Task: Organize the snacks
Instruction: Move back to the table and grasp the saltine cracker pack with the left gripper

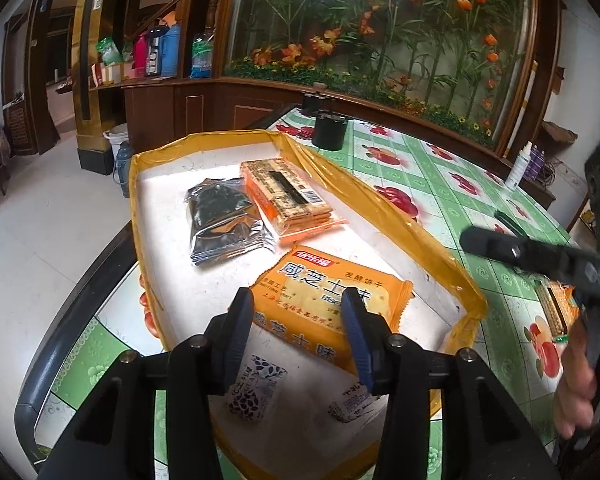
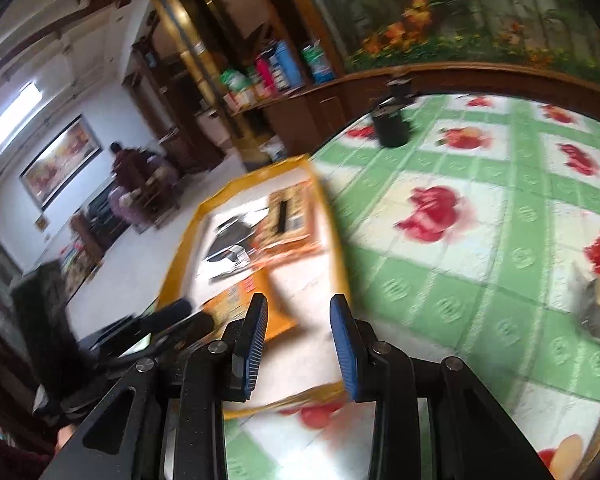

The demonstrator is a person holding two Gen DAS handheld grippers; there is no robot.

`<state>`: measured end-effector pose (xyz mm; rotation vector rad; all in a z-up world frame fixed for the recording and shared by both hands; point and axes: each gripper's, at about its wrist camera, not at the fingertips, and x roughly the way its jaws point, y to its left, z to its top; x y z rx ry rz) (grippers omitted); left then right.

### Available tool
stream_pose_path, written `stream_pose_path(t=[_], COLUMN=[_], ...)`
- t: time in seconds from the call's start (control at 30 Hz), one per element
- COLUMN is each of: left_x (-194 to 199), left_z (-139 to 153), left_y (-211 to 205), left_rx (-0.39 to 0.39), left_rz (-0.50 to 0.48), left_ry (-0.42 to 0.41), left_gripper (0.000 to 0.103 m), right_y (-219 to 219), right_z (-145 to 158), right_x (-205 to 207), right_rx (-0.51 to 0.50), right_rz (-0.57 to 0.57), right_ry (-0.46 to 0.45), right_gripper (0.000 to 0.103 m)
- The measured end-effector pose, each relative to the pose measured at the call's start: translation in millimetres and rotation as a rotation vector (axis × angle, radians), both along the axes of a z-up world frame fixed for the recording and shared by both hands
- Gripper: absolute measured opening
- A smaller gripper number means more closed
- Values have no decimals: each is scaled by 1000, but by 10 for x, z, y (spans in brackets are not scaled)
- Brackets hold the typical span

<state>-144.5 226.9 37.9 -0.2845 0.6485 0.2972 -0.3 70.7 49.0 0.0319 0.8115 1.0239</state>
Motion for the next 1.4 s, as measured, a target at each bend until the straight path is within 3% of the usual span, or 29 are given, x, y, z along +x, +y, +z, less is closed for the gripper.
stream_pose_path(t=[0.17, 0.4, 0.47, 0.5, 0.6, 0.67, 0.73, 0.83, 0.93, 1.1, 1.2, 1.27, 1.4], left_x=[3, -241, -315, -353, -408, -371, -294, -171, -80, -18, 22, 66, 193], left_z=[17, 137, 219, 280, 469, 529, 523, 475, 443, 406, 357, 329, 279], left_y=[-47, -164, -292, -392, -739, -977, -1145, -1339, -1515, -1713, -1766, -1787, -1838], left_rx=[15, 64, 63, 78, 148, 167, 150, 75, 38, 57, 49, 44, 13], left_rz=[-41, 35, 11, -4, -63, -128, -185, -256, -311, -340, -363, -374, -402], left_ry=[-11, -96, -105, -112, -135, -132, -112, -82, -54, -18, 8, 19, 51], left_gripper=[44, 48, 48, 50, 69, 70, 70, 70, 70, 70, 70, 70, 71], right_y=[-230, -508, -635, -734, -1215, -1619, -2008, -2407, -2491, -2524, -2428, -2327, -2065], right_z=[10, 66, 71, 56, -48, -110, -189, -251, -197, -182, -246, -331, -318], right_x=[310, 448, 455, 483, 501, 481, 472, 477, 417, 416, 426, 396, 301], right_rx=[28, 56, 42, 38, -2, -9, -40, -4, -37, -31, -119, -101, 104], right_rz=[-130, -241, -288, -307, -395, -468, -557, -627, -648, -685, -691, -637, -337], right_ry=[33, 47, 35, 58, 138, 158, 170, 187, 151, 133, 137, 181, 309], right_gripper=[36, 36, 36, 36, 36, 36, 35, 35, 35, 35, 35, 38, 39])
